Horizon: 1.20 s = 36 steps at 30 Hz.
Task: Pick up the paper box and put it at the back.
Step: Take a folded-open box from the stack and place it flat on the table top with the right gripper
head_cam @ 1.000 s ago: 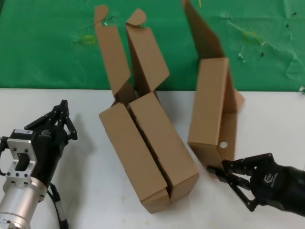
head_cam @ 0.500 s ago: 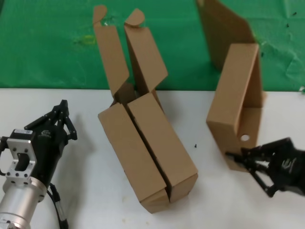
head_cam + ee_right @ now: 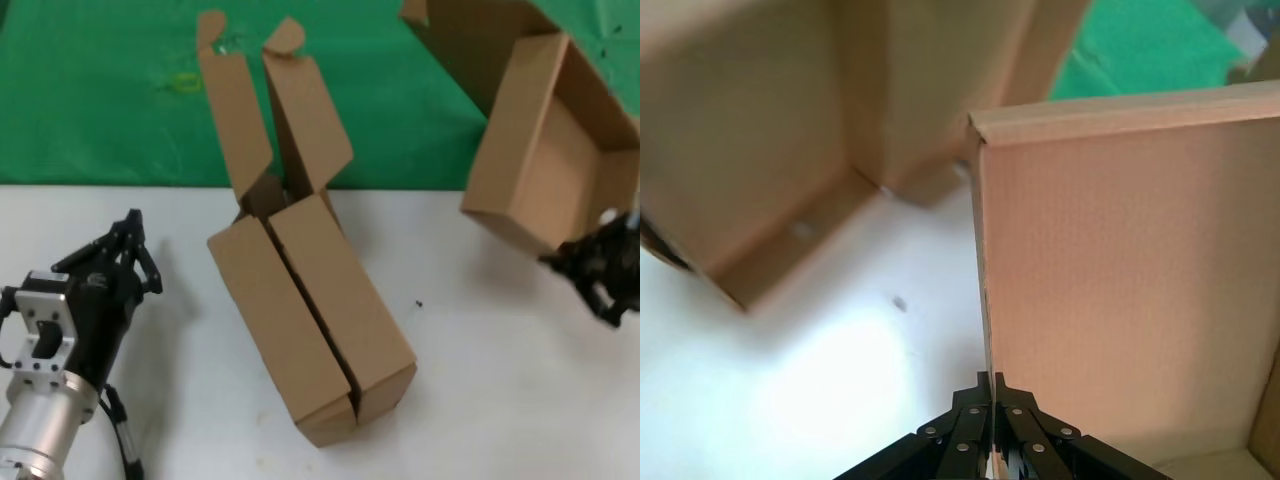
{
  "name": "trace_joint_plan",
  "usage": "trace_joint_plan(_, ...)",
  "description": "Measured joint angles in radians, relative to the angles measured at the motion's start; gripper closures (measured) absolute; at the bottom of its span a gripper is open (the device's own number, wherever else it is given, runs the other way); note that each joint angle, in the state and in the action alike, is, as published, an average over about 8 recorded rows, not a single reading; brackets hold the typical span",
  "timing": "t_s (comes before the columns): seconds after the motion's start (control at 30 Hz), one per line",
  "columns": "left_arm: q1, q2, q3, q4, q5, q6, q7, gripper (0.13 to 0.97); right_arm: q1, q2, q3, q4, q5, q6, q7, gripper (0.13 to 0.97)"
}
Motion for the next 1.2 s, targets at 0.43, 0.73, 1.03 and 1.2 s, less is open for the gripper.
trace_joint_plan(0.43, 0.000, 0.000, 0.000, 0.000, 0.000, 0.000, 0.000, 0.954, 0.319, -0.230, -0.177, -0.047, -0.520, -0.352, 0.059, 0.946)
trace_joint_plan(0.73, 0.000, 0.000, 0.000, 0.000, 0.000, 0.000, 0.000, 0.954, 0.443, -0.430, -0.285, -0.211, -0.801, -0.346, -0.082, 0.946)
trace_joint_plan(1.03, 0.000, 0.000, 0.000, 0.000, 0.000, 0.000, 0.000, 0.954, 0.478, -0.623, -0.379, -0.432, -0.922, -0.303, -0.225, 0.946)
trace_joint_plan(1.2, 0.000, 0.000, 0.000, 0.000, 0.000, 0.000, 0.000, 0.954, 0.472, -0.695, -0.407, -0.545, -0.938, -0.291, -0.280, 0.946)
